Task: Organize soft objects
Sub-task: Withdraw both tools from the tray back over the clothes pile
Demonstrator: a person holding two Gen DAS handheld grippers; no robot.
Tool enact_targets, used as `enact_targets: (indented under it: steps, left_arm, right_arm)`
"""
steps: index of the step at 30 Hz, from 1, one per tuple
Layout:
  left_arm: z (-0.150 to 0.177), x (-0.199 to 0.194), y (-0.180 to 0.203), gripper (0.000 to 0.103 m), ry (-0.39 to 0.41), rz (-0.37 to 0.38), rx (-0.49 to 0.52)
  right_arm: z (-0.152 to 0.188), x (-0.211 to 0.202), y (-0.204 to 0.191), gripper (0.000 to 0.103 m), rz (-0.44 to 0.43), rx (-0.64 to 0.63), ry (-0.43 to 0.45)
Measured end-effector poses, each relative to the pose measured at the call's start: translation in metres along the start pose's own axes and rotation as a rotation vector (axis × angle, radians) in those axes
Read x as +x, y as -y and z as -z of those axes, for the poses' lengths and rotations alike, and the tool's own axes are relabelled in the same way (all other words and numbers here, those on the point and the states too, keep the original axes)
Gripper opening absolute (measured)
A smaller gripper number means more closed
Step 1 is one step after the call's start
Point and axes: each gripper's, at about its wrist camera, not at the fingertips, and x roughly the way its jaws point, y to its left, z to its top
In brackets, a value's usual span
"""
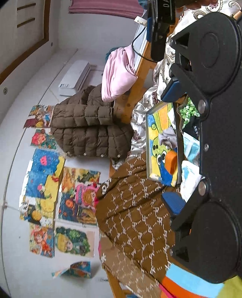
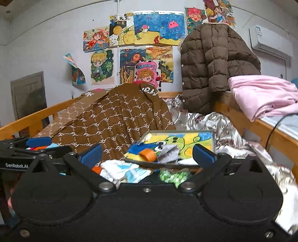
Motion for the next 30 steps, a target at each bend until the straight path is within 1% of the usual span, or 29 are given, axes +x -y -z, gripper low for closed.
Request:
enact_targets:
  steps: [3, 7, 14, 17, 20, 24, 28, 30]
  left_arm:
    - [0.010, -0.017, 0.005, 0.102, 0.017, -0.018, 0.003]
    - [0.021, -0.035, 0.014, 0.102, 0.009, -0.043, 0.015]
    - [0.039, -0.051, 0.019, 0.102, -0.007, -0.073, 0.028]
    - [0.049, -0.052, 0.015, 0.102, -0.041, -0.093, 0.004]
    - [0.058, -0.051, 0.010, 0.102, -0.080, -0.108, -0.031]
    - [0.069, -0.052, 0.006, 0.102, -0.121, -0.133, -0.063]
    - [0.078, -0.055, 0.006, 0.102, -0.141, -0.161, -0.050]
    - [0.083, -0.056, 0.007, 0.102, -0.152, -0.177, -0.046]
  right_arm:
    - [0.014, -0.015, -0.003, 0.102, 0.002, 0.009, 0.005]
    - [0.031, -0.024, -0.010, 0.102, 0.016, -0.001, 0.004]
    - [0.064, -0.041, -0.021, 0.102, 0.056, 0.015, -0.009]
    - [0.076, -0.043, -0.020, 0.102, 0.071, 0.035, -0.030]
    - [0.085, -0.044, -0.018, 0.102, 0.067, 0.068, -0.050]
    - [0.101, -0.046, -0.020, 0.102, 0.077, 0.084, -0.059]
    - [0.117, -0.047, -0.025, 0.102, 0.097, 0.054, -0.070]
    - [0.122, -0.047, -0.025, 0.102, 0.091, 0.054, -0.079]
